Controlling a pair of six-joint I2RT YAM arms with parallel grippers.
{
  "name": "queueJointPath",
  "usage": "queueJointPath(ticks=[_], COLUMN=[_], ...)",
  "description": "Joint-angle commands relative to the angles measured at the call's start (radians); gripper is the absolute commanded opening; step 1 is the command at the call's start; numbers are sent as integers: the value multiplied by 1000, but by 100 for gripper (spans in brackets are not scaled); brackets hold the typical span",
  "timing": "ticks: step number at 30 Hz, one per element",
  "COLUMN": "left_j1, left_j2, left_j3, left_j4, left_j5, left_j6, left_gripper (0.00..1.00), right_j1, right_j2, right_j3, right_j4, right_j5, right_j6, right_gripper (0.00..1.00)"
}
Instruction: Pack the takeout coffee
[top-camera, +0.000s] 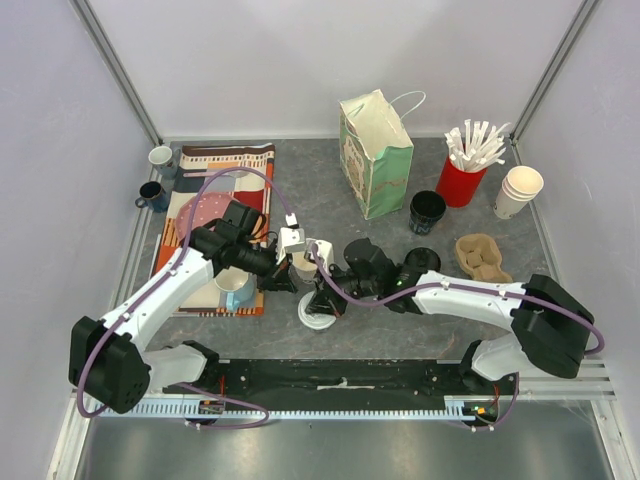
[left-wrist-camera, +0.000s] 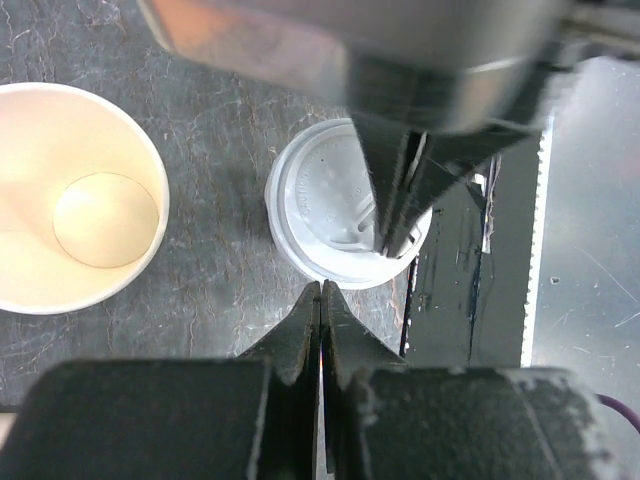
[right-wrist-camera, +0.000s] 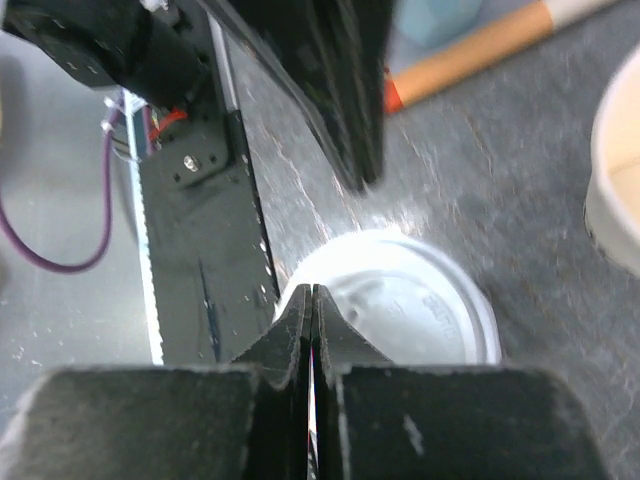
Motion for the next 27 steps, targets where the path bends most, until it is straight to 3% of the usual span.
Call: queueJointPath(ticks=[1,7,18,23,27], left_j1=[4,5,5,5,5], left_j2=[-11,-14,-18,-18,-17], left_j3=[9,10,15,12,15], left_j4=[-3,-2,-1,-4,-2], left_j5=[-6,5,8,7,7], left_j6=[8,7,8,8,10], left_gripper=[2,2,2,2,2], right_j1=[-25,-31,-31,-37,-37], right_j2=[33,20,-105,-135,-119], right_j3=[-107,-110,124,54,-82], right_j4=[160,106,-170,-185,-100], right_j5=[3,17,93,111,97], right_j6=[34,3,-114,-109,-53], right_gripper=[0,0,0,0,0])
